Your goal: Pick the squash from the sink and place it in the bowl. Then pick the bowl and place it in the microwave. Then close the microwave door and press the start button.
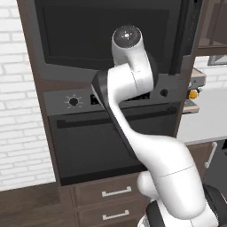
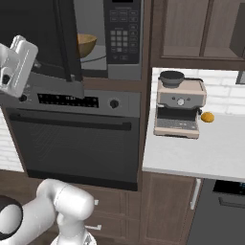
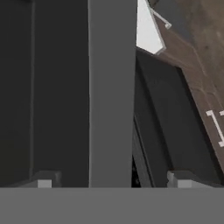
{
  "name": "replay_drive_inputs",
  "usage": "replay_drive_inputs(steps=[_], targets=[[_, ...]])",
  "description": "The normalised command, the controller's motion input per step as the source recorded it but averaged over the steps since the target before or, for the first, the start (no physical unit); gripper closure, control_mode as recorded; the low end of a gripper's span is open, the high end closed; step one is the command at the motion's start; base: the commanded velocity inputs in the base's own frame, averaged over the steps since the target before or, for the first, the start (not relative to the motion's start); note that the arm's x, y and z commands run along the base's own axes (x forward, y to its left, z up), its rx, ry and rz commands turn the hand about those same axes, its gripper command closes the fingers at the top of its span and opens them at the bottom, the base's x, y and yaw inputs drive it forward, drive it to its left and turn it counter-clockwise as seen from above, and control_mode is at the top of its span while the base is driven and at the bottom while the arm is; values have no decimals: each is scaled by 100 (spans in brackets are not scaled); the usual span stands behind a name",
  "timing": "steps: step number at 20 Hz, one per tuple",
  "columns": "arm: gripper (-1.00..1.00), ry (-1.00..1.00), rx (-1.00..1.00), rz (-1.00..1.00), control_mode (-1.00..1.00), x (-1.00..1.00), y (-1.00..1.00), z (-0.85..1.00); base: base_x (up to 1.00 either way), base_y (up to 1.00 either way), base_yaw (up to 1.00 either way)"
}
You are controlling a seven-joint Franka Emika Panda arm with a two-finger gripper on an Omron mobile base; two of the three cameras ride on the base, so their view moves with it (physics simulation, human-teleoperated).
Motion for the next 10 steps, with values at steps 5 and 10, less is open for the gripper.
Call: replay_drive_inputs(steps=[5,10], targets=[[-100,0,1,20,-100,80,10,3,0,0,0],[-100,0,0,18,-100,65,8,0,0,0,0]])
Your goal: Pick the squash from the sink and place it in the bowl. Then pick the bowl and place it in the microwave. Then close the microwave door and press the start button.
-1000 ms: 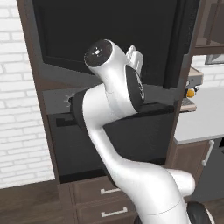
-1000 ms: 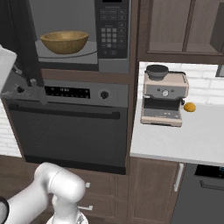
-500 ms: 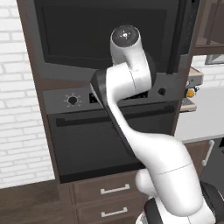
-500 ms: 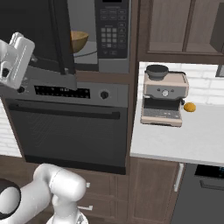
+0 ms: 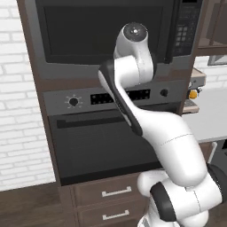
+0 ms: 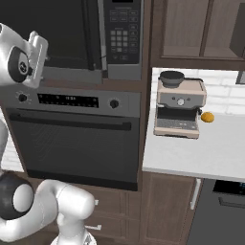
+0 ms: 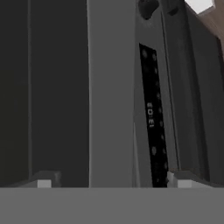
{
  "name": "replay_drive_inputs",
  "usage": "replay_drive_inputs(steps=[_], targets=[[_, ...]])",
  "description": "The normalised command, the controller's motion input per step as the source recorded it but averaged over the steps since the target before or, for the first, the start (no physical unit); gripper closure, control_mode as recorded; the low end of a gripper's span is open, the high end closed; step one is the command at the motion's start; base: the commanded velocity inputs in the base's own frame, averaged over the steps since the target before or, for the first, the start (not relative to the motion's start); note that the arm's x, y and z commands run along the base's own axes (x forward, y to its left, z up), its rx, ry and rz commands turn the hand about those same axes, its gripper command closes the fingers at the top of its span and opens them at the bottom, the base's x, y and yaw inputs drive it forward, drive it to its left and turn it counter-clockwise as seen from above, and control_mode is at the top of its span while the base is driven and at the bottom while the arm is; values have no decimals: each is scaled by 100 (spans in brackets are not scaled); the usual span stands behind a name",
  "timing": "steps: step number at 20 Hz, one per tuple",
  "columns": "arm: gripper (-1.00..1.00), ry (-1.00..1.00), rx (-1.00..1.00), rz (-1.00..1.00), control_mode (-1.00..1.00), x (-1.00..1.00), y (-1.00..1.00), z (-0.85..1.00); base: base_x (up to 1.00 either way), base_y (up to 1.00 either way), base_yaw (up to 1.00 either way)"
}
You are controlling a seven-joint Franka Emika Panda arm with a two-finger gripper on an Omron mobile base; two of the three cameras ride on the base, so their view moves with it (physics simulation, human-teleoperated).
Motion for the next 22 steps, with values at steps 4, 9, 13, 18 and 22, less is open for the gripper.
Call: replay_drive_inputs(steps=[4,9,13,18,22], targets=[[-100,0,0,16,-100,53,10,0,0,0,0],[-100,0,0,13,-100,43,9,0,0,0,0],[-100,0,0,12,-100,36,13,-1,0,0,0],[-100,0,0,9,-100,1,8,-9,0,0,0],[-100,-10,0,6,-100,-94,-35,1,0,0,0]])
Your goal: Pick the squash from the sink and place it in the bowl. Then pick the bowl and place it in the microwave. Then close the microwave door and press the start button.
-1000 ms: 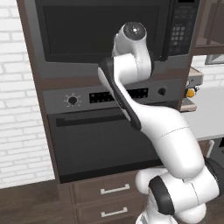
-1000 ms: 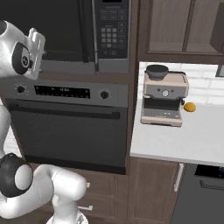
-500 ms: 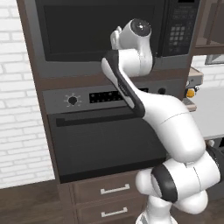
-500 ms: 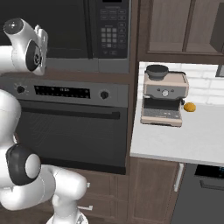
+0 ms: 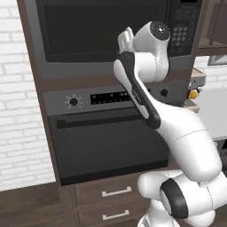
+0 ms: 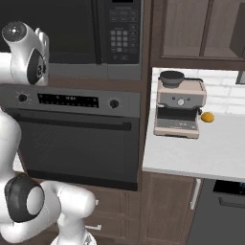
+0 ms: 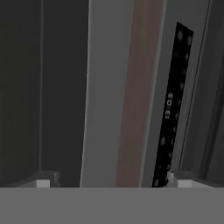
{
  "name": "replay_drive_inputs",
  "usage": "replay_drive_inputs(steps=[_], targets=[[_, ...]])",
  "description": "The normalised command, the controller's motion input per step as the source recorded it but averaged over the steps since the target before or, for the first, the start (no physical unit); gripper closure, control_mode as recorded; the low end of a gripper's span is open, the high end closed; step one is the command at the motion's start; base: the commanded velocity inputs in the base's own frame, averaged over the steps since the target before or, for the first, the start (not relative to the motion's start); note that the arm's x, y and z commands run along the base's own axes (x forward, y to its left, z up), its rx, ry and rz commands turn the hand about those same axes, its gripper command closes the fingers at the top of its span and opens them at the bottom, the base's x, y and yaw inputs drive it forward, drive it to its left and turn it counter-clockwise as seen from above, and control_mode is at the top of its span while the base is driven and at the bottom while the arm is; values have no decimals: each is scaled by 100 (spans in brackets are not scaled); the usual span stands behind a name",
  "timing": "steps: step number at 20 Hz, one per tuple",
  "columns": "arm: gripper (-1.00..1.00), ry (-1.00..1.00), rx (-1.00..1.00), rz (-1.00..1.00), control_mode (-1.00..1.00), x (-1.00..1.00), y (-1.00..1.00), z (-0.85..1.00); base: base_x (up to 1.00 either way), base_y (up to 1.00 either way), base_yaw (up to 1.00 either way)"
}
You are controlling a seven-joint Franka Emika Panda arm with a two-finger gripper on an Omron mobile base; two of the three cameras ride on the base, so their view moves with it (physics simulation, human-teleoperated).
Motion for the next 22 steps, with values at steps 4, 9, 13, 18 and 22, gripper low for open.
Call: replay_drive_inputs(steps=[4,9,13,18,22], targets=[[-100,-4,1,4,-100,-100,-48,16,0,0,0],[-100,0,2,1,-100,-100,-49,17,0,0,0],[-100,0,5,2,-100,-100,-61,1,0,0,0],[-100,-2,7,4,-100,-95,-67,0,0,0,0],[-100,-1,6,2,-100,-49,-70,0,0,0,0]])
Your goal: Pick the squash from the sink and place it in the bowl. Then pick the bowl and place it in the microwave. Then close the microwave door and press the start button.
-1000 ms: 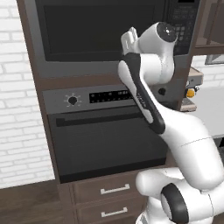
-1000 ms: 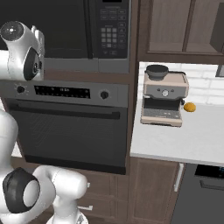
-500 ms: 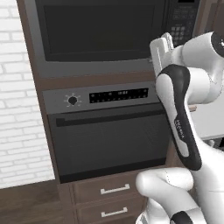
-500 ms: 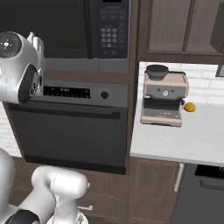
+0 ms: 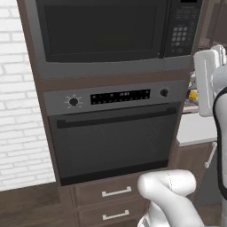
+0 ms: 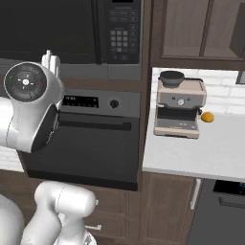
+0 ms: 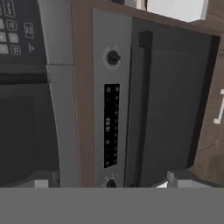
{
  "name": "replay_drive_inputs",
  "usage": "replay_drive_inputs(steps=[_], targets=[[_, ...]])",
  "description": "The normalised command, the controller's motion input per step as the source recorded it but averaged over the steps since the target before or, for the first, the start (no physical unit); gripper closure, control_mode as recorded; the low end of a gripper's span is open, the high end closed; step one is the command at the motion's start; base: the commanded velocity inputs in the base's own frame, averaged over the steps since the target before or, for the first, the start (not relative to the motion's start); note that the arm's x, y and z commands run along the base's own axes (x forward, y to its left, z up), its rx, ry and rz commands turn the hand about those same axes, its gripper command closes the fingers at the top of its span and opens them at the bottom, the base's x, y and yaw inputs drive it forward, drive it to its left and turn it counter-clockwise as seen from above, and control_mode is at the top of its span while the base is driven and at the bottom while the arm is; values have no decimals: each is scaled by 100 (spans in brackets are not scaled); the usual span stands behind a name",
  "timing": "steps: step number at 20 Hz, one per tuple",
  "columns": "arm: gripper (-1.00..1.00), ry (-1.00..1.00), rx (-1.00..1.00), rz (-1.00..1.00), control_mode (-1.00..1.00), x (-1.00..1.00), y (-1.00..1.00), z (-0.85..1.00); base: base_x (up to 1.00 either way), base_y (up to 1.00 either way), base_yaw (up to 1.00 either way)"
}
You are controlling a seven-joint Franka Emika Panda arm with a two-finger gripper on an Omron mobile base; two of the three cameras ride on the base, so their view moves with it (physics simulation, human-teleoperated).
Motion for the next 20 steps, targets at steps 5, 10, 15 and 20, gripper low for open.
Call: replay_drive_inputs(steps=[5,10,15,20], targets=[[-100,0,7,0,-100,-1,-80,0,0,0,0],[-100,0,8,-3,-100,26,-34,0,0,0,0],[-100,-1,8,-1,-100,38,2,0,0,0,0],[-100,-4,6,-2,-100,40,-1,2,0,0,0]])
